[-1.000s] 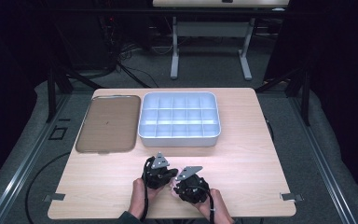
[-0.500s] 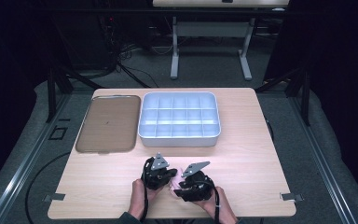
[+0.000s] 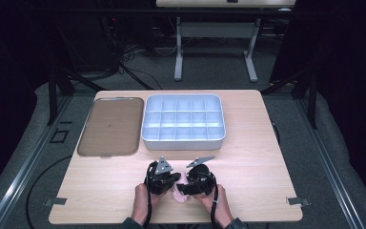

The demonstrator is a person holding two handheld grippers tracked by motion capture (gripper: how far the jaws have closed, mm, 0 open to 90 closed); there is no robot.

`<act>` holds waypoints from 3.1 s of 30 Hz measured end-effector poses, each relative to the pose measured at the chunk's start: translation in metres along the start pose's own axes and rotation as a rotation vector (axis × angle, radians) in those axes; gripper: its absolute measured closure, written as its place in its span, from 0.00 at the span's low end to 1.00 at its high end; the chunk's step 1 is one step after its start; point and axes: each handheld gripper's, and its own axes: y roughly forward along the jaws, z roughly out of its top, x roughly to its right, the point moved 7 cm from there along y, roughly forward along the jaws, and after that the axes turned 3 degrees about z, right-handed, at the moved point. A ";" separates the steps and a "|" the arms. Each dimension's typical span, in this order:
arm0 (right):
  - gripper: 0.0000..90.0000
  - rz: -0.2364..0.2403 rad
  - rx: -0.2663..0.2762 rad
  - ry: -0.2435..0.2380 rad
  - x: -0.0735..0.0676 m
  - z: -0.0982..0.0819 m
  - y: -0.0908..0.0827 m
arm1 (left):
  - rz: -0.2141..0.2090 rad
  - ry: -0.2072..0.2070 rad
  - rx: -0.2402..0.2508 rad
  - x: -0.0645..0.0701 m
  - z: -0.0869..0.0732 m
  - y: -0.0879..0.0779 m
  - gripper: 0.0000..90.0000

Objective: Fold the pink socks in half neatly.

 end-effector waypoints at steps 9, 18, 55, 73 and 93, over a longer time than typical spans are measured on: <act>0.51 0.004 -0.043 -0.013 0.001 0.002 0.004 | 0.053 -0.082 0.045 -0.019 -0.004 -0.011 0.69; 0.54 0.010 -0.076 -0.005 0.000 0.002 0.003 | 0.218 -0.119 0.019 -0.055 -0.027 -0.035 0.24; 0.79 0.066 -0.061 -0.027 -0.006 0.003 0.002 | 0.311 -0.124 -0.032 -0.072 -0.047 -0.034 0.17; 0.81 0.082 -0.023 -0.035 -0.009 0.006 -0.001 | 0.311 -0.128 -0.034 -0.075 -0.046 -0.033 0.17; 0.81 0.064 0.026 -0.044 -0.001 0.009 -0.018 | 0.321 -0.139 -0.031 -0.078 -0.045 -0.032 0.18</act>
